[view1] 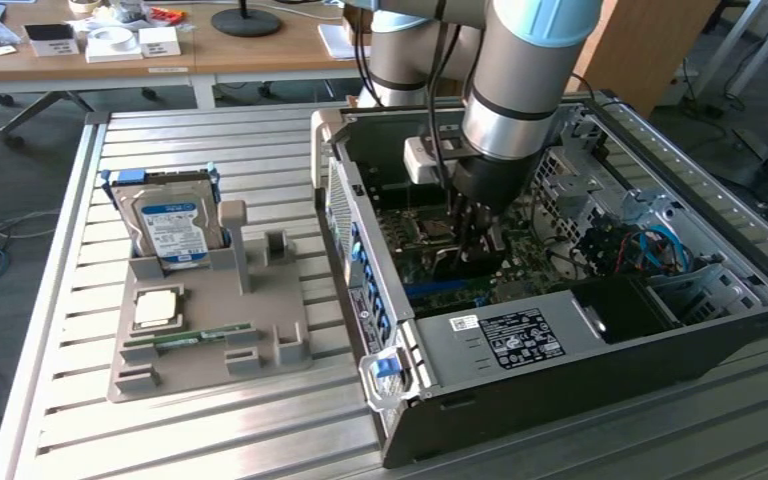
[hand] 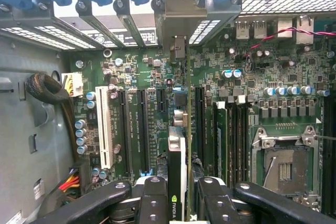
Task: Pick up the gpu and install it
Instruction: 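Insert the gpu into the slot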
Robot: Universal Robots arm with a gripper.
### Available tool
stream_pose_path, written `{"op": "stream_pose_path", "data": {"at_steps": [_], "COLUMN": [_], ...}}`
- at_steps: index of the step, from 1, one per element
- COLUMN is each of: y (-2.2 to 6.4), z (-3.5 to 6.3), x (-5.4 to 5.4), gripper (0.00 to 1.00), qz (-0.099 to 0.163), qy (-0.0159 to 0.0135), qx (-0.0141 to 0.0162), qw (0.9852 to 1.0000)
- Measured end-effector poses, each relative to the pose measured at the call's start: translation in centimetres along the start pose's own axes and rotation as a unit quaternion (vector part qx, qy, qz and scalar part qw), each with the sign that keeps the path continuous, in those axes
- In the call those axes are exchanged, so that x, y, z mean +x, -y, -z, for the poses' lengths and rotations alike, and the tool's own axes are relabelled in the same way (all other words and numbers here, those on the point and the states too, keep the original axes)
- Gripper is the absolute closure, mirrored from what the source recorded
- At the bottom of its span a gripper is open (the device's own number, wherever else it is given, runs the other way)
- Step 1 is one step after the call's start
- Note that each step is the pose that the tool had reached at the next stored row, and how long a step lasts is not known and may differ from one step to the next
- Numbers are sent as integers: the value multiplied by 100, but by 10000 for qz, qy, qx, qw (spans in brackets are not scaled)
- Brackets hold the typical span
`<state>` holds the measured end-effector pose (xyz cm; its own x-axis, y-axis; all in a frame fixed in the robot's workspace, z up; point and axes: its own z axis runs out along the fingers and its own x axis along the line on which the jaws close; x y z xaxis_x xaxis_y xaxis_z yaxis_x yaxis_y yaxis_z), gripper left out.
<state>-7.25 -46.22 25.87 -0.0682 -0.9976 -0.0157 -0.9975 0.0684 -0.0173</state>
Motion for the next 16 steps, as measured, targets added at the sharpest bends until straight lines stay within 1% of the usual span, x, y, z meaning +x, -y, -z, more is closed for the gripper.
{"op": "stream_pose_path", "data": {"at_steps": [4, 16], "y": [-3, -20], "z": [-32, -40], "x": [1, 9], "gripper": [73, 73], "qz": [-1, -1], "qy": [-2, -3], "qx": [-1, -1], "qw": [10000, 10000]}}
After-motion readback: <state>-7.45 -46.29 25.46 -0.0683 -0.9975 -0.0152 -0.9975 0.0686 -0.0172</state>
